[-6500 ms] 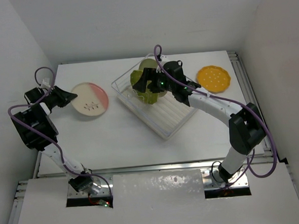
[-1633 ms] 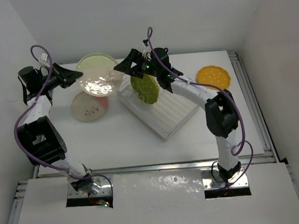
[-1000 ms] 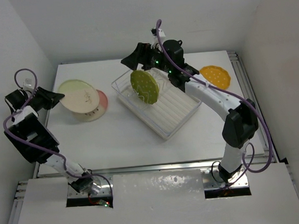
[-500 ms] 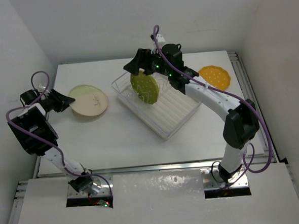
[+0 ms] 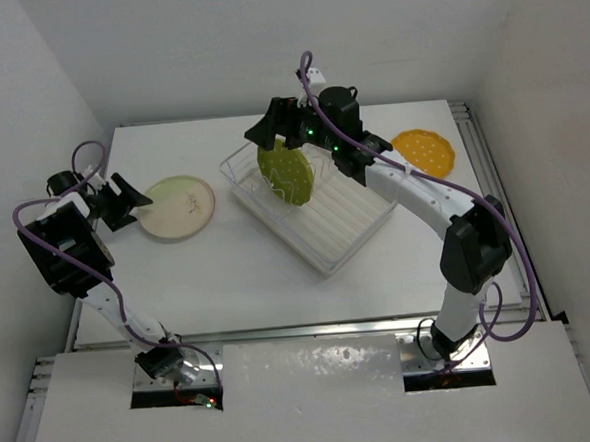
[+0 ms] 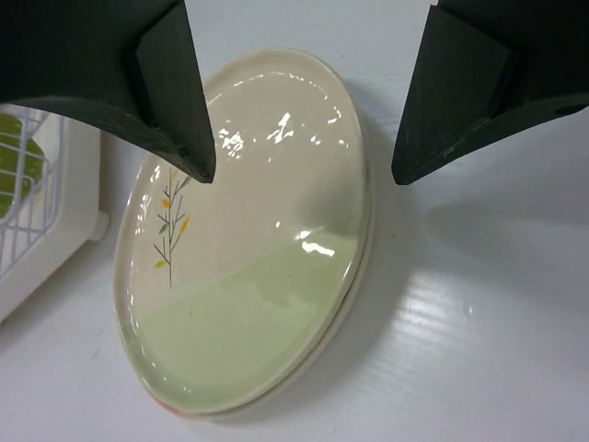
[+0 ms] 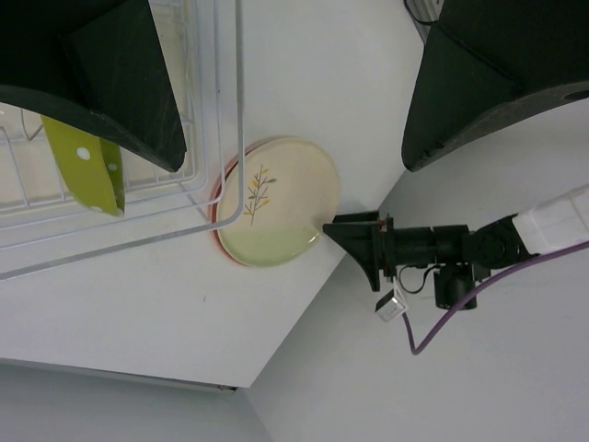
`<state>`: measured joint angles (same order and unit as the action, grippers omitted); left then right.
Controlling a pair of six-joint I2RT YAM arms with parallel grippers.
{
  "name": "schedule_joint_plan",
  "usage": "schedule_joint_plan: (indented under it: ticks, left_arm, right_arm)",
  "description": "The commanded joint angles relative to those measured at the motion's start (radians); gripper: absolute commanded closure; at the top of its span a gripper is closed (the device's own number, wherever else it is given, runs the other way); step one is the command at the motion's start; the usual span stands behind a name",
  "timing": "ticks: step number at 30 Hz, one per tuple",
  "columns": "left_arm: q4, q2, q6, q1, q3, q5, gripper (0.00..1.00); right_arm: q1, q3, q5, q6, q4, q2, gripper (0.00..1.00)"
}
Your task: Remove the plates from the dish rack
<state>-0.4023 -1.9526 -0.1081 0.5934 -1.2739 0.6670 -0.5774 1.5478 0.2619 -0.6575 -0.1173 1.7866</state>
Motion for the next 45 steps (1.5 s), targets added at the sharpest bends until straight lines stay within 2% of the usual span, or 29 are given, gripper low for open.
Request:
schedule_joint_plan:
  ticks: [1, 4, 7, 8, 10, 11, 12, 13, 14, 16, 22, 29, 33, 34, 38, 40, 43, 45]
  left_arm:
    - [-0.043, 0.052, 0.103, -0.053, -0.059, -0.093, 0.24]
    - [-0.047, 0.078, 0.162, -0.084, -0.062, -0.15, 0.18]
    - [-0.049, 0.092, 0.197, -0.101, -0.059, -0.199, 0.18]
    - [-0.049, 0.092, 0.206, -0.101, -0.056, -0.211, 0.19]
    - [-0.047, 0.084, 0.228, -0.104, -0.045, -0.251, 0.26]
    - [-0.044, 0.084, 0.235, -0.107, -0.042, -0.266, 0.3]
    - [-0.037, 0.083, 0.242, -0.109, -0.036, -0.3, 0.42]
    - [-0.03, 0.083, 0.254, -0.11, -0.025, -0.309, 0.49]
    - [-0.021, 0.081, 0.255, -0.109, -0.022, -0.319, 0.59]
    - [-0.013, 0.077, 0.252, -0.11, -0.016, -0.31, 0.71]
    - [-0.027, 0.054, 0.257, -0.13, -0.022, -0.284, 0.77]
    - [-0.038, 0.026, 0.265, -0.132, -0.024, -0.262, 0.89]
    - [-0.039, 0.023, 0.266, -0.132, -0.025, -0.245, 0.86]
    - [-0.04, 0.023, 0.266, -0.132, -0.027, -0.251, 0.84]
    - [-0.061, 0.032, 0.263, -0.132, -0.06, -0.268, 0.66]
    - [-0.07, 0.04, 0.257, -0.132, -0.074, -0.279, 0.61]
    - [-0.095, 0.043, 0.252, -0.13, -0.113, -0.28, 0.51]
    - [-0.108, 0.047, 0.248, -0.129, -0.131, -0.28, 0.48]
  right_arm:
    - [0.002, 0.029, -0.007, 0.027, -0.019, -0.049, 0.01]
    - [0.002, 0.035, -0.013, 0.045, -0.007, -0.049, 0.01]
    - [0.002, 0.077, -0.084, 0.096, 0.103, -0.044, 0.01]
    - [0.002, 0.106, -0.148, 0.12, 0.195, -0.038, 0.01]
    - [0.001, 0.13, -0.225, 0.196, 0.307, -0.035, 0.04]
    - [0.002, 0.132, -0.29, 0.22, 0.336, -0.035, 0.11]
    - [0.002, 0.132, -0.315, 0.266, 0.356, -0.035, 0.14]
    - [0.002, 0.13, -0.329, 0.288, 0.387, -0.035, 0.14]
    - [0.001, 0.129, -0.335, 0.312, 0.396, -0.033, 0.14]
    - [0.002, 0.115, -0.317, 0.317, 0.4, -0.033, 0.09]
    - [0.002, 0.077, -0.267, 0.282, 0.352, -0.026, 0.06]
    - [0.001, 0.118, -0.309, 0.334, 0.428, 0.023, 0.1]
    - [0.001, 0.143, -0.335, 0.374, 0.456, 0.066, 0.13]
    - [0.001, 0.144, -0.336, 0.386, 0.458, 0.076, 0.17]
    - [0.002, 0.191, -0.31, 0.412, 0.458, 0.137, 0.28]
    - [0.001, 0.21, -0.293, 0.429, 0.452, 0.172, 0.3]
    - [0.001, 0.247, -0.265, 0.443, 0.45, 0.207, 0.39]
    - [-0.001, 0.258, -0.263, 0.444, 0.446, 0.23, 0.44]
